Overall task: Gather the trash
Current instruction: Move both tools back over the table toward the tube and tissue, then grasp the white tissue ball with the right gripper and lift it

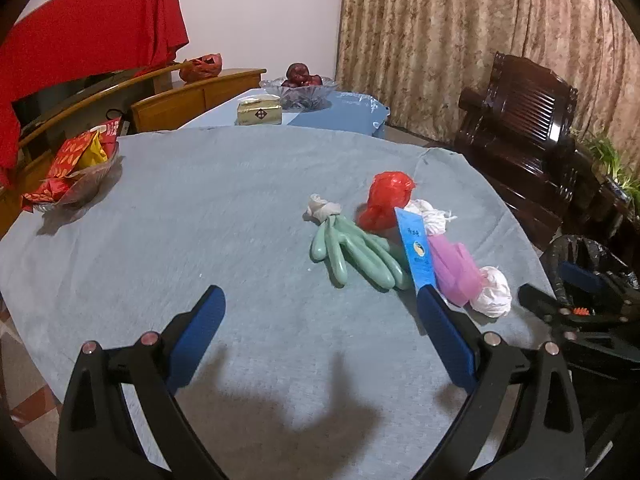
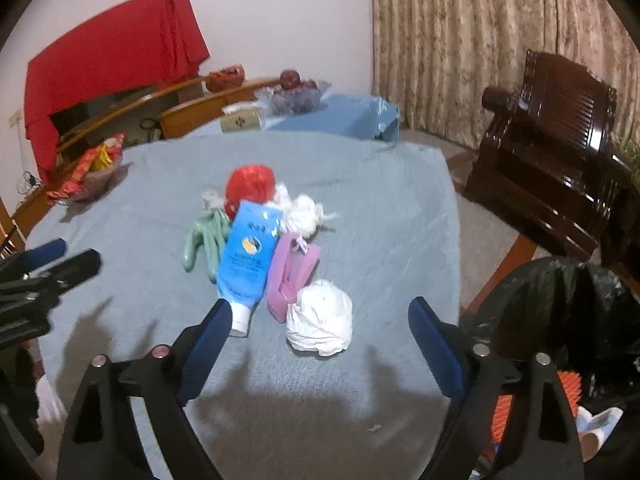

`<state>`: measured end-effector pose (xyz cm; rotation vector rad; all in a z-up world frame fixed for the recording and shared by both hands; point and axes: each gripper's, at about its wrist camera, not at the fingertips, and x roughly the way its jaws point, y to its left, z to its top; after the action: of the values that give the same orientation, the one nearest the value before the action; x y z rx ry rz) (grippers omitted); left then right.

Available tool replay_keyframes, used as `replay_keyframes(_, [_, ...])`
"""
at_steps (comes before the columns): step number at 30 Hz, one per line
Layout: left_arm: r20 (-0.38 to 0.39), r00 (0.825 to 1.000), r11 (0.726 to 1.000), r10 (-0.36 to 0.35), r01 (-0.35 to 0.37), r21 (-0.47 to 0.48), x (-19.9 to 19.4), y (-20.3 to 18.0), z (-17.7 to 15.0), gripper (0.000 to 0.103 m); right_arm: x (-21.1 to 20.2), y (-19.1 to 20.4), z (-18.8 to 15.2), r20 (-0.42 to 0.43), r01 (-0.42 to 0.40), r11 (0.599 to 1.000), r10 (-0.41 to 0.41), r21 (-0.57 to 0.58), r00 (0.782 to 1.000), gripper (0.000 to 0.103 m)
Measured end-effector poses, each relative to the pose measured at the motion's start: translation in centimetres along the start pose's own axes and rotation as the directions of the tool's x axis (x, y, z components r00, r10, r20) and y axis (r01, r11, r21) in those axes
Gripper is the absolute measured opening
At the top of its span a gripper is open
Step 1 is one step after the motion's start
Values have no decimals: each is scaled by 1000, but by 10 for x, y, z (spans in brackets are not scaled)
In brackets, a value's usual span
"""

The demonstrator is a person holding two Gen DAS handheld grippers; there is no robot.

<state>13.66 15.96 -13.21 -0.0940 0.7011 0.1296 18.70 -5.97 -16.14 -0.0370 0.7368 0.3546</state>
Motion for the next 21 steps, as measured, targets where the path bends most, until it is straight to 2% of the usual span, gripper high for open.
replay_keyframes(4, [-9, 1000, 1000, 10, -10, -2, 6, 4, -2, 94, 27, 3, -3, -60, 9, 1000, -9, -8, 998, 72])
replay_keyframes(10, [-26, 1000, 1000, 15, -15, -4, 16, 8, -2, 94, 53, 2, -11, -126, 9, 1000, -9, 3, 992, 63])
replay_keyframes(21, [-53, 998, 1000, -15, 16, 13, 31, -7, -4, 94, 65, -2, -14, -164, -25, 999, 29, 28, 986, 38])
